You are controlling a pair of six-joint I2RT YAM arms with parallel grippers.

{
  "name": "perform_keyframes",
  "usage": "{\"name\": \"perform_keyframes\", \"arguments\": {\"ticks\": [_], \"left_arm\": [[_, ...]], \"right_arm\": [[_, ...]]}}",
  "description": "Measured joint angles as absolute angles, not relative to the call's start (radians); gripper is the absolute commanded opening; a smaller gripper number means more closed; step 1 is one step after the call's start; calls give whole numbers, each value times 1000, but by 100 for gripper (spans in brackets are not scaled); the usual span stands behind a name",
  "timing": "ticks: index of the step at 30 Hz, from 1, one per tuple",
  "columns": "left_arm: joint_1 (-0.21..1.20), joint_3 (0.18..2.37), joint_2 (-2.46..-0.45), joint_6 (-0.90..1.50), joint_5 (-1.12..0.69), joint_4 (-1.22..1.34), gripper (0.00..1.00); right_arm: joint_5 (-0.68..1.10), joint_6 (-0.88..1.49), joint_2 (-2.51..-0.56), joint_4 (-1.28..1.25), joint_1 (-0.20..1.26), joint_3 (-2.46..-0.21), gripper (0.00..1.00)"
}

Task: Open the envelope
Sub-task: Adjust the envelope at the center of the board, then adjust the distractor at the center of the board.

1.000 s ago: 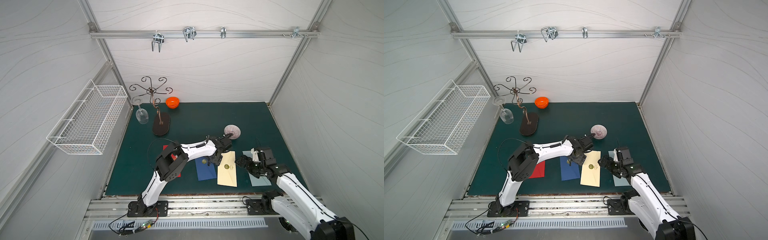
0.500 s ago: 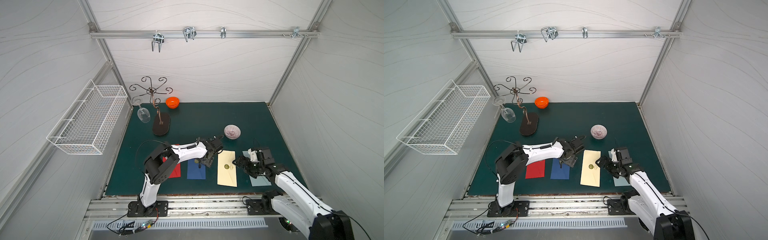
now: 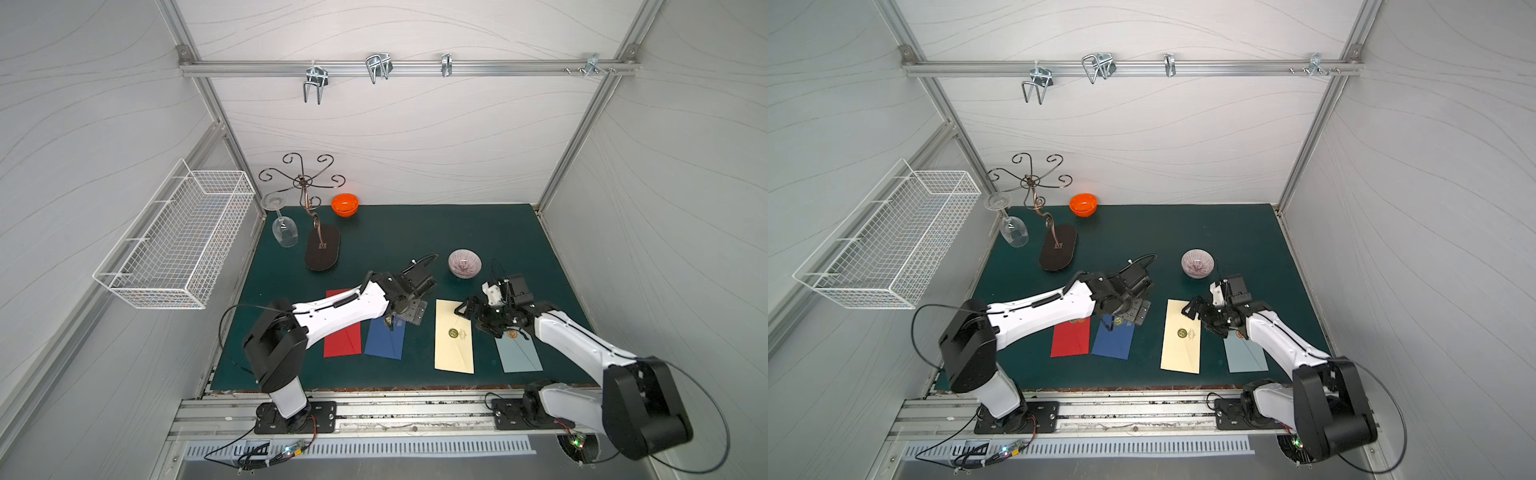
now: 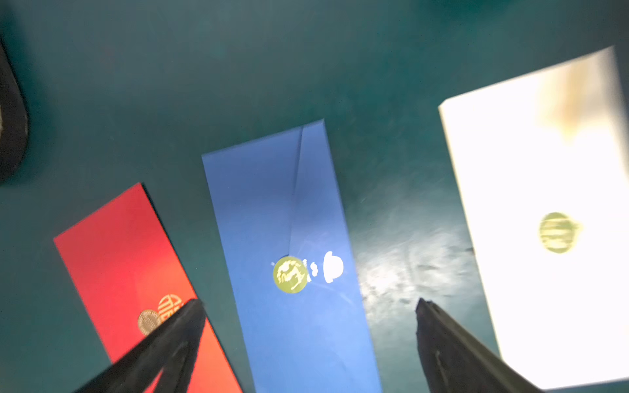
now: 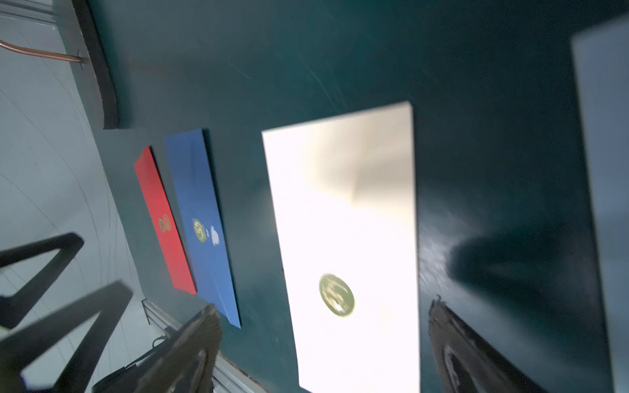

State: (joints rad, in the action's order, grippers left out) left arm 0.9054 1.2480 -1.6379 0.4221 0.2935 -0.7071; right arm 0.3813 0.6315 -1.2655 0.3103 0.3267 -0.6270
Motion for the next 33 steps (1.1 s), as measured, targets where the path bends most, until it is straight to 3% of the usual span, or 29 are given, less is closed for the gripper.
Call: {"name": "perform_keyframes", "arguments": {"ticks": [11,33], "left_arm": [[847,971,-1377,467,250,-533,99],[838,934,-1337,475,146,-430,99]], "right_arm": [[210,530,-1667,239,409,-986,94],[137,422,-1918,184,284,-1252,93]]}}
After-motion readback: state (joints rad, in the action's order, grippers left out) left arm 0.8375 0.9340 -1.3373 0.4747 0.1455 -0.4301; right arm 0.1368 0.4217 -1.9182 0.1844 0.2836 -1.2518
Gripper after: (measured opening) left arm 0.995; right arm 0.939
